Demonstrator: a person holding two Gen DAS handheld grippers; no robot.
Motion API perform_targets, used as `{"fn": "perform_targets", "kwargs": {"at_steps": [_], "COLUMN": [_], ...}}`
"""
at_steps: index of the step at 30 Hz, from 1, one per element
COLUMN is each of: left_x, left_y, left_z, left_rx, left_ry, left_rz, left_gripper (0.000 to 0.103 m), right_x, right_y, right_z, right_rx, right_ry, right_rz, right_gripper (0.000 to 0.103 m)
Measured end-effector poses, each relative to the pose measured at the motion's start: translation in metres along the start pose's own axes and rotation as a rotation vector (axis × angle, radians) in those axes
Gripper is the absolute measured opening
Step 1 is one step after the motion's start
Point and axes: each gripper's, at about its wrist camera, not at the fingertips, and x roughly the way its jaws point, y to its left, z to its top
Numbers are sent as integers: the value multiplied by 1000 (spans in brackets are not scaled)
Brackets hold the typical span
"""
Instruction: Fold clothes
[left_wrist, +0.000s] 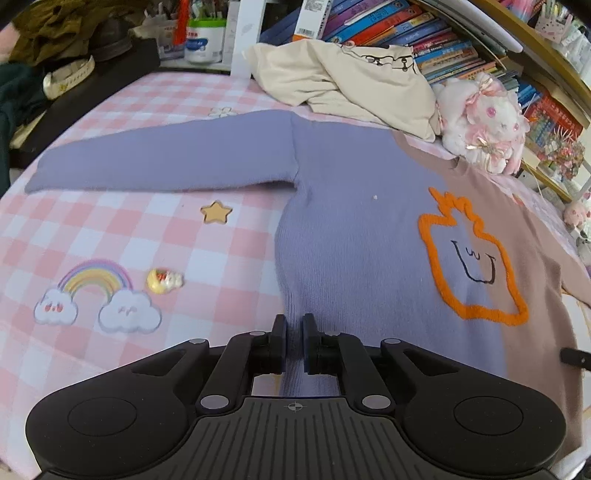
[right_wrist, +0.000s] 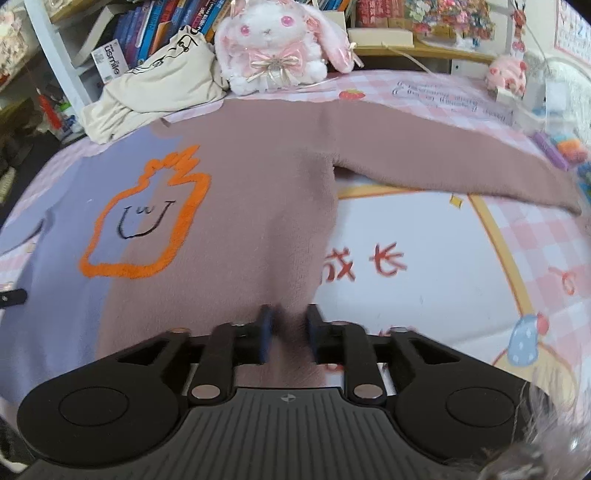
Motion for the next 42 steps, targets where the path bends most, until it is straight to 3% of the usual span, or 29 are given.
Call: {"fn": "perform_targets", "kwargs": {"at_steps": [3, 6, 7, 25, 31, 36, 38, 39, 40, 41, 42], "left_x": [-4, -6, -6, 2, 3, -2, -8, -11, -14, -17, -20], "left_y": [1, -4, -5, 1, -3, -12, -20, -26, -32, -40, -48], "left_z": [-6, -10, -10, -4, -1, -4, -6, -7, -8, -9, -11], "left_rx": [12, 53, 57, 48, 57, 15, 2, 11, 31, 51, 65], "left_ry": [9, 12, 13, -31, -23, -21, -28, -38, -52, -70, -91], "left_rz": [-17, -10, -7, -14, 4, 66, 87, 101, 119, 152, 191], "left_gripper": [8, 5, 5, 6, 7, 11, 25, 31, 47, 71, 81], "right_x": [-4, -8, -9, -2, -5, -4, -4, -4, -4, -4, -4], "right_y": [2, 3, 4, 14, 11, 7, 6, 6, 6, 5, 3], "right_z": [-5, -11, -12, -12, -18, -13, -11, -11, -11, -10, -10], "right_rx": [-6, -11, -13, -28, -9, -48, -65, -77, -87, -95, -103], "right_ry": [-1, -2, -2, -40, -47, -30, -16, -11, -9, -10, -10], "right_rz": [0, 0, 1, -25, -6, 47, 79, 90, 96, 96, 96], "right_gripper": [30, 12, 12, 11, 12, 20, 35, 47, 54, 57, 68]}}
